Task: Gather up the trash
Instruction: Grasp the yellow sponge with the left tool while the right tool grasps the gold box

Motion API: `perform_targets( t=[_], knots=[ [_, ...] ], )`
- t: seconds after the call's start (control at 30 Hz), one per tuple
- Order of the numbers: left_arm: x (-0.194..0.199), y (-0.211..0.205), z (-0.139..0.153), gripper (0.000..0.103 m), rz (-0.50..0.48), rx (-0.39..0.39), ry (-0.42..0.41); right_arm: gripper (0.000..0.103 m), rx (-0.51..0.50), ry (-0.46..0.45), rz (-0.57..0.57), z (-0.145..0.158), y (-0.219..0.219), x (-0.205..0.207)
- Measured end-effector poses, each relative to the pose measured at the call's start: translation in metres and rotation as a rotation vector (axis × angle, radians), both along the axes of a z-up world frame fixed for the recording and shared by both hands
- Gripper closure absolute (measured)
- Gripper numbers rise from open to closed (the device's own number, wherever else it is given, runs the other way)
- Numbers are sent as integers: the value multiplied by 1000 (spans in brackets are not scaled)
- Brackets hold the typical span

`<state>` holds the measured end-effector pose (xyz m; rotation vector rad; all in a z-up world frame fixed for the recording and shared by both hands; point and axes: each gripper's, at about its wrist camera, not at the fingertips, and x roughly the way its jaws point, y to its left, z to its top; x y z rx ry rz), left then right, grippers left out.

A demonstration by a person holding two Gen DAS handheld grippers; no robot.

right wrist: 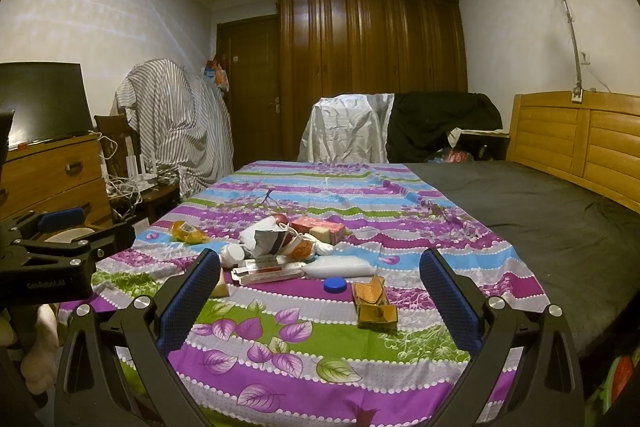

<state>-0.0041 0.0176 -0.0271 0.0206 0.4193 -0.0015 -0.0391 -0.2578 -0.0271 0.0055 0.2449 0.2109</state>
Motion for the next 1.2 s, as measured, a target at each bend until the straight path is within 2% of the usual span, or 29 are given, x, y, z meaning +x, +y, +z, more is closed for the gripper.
perform_targets(
  t=[0.3,0.4,0.5,0.63,0.7,0.9,1.07,1.2],
  knots=[
    [12,12,-12,5,12,-14,61,4,-2,42,9,-12,3,6],
    [37,23,-28,5,18,-43,164,4,0,75,7,-20,0,16],
    [66,44,-57,5,48,-98,294,4,0,128,-2,-29,-8,39],
    [99,58,-89,5,69,-115,405,4,2,211,-3,-50,-18,70],
    [117,63,-101,5,64,-154,466,4,12,260,3,-65,-25,88],
    [155,56,-115,5,66,-163,499,4,26,387,23,-101,-36,149],
    [183,45,-126,5,66,-158,529,4,9,470,27,-119,-31,202],
    [204,44,-137,5,102,-141,558,4,-32,541,4,-129,-25,246]
  ],
)
